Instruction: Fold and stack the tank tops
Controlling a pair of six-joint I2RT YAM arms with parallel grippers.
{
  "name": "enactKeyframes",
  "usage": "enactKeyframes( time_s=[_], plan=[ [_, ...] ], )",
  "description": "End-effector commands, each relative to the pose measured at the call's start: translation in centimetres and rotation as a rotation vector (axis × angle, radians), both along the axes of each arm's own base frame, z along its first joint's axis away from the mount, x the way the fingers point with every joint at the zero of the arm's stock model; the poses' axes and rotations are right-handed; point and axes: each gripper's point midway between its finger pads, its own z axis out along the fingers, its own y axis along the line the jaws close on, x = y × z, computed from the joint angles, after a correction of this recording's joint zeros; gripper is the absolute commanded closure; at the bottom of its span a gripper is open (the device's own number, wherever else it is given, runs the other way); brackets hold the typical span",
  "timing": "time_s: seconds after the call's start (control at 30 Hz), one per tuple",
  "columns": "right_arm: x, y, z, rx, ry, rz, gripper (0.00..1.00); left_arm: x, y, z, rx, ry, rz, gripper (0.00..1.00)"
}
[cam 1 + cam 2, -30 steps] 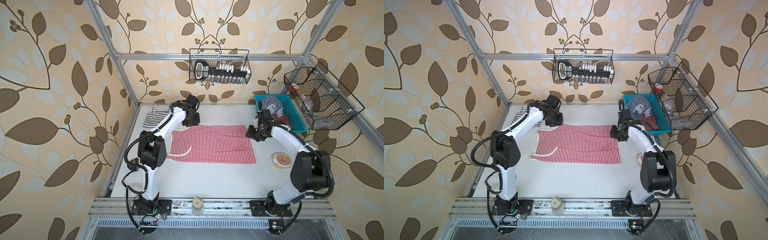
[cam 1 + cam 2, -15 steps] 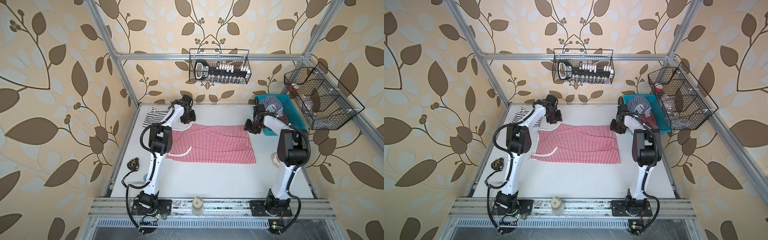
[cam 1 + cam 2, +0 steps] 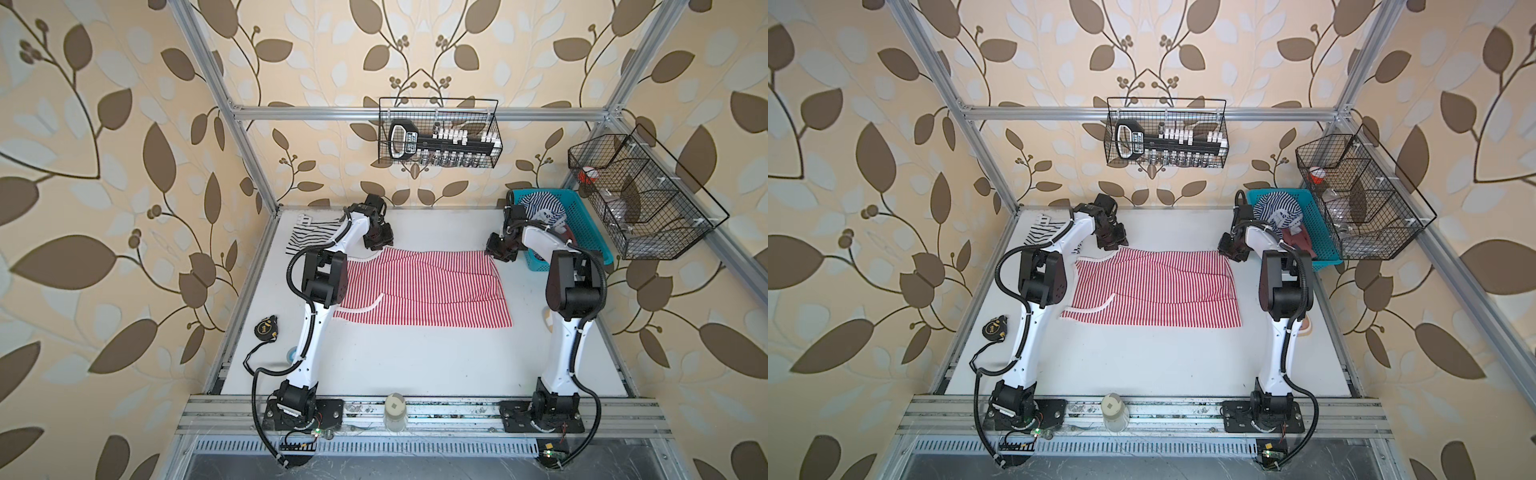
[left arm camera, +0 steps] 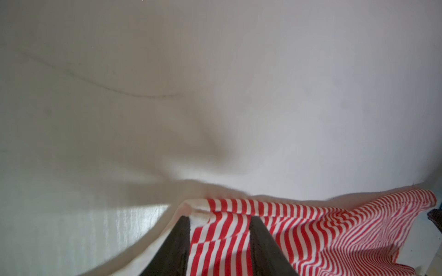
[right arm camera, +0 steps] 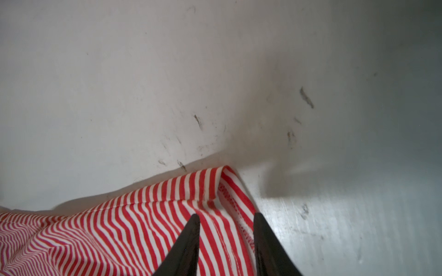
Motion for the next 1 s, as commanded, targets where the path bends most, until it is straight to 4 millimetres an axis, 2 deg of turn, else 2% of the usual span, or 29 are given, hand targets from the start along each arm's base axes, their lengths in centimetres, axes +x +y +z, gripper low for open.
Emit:
enactKeyframes(
  time_s=[0.0,0.2,0.43,0.73,0.97],
  plan=[
    [1.0,0.0,-0.1,0.017,-0.008,-0.006,0.62,0.3,-0.5,1.6,-0.029,-0.018,0.001,0.59],
    [2.1,0.3,-0.2,0.031,-0.015,-0.001,0.64,0.4,-0.3,1.7,-0.024,-0.022,0.004,0.60],
    [2.6,0.4,-0.7,0.042,-0.010,0.002,0.64,1.0,0.2,2.4,-0.018,-0.046,0.009,0.56],
    [2.5,0.7,-1.5,0.066,0.006,-0.003,0.78,1.2,0.1,1.3,-0.024,-0.028,0.000,0.59],
    [2.2,0.7,-1.6,0.058,0.017,0.002,0.79,0.3,0.3,0.2,-0.007,0.011,-0.021,0.60]
  ],
)
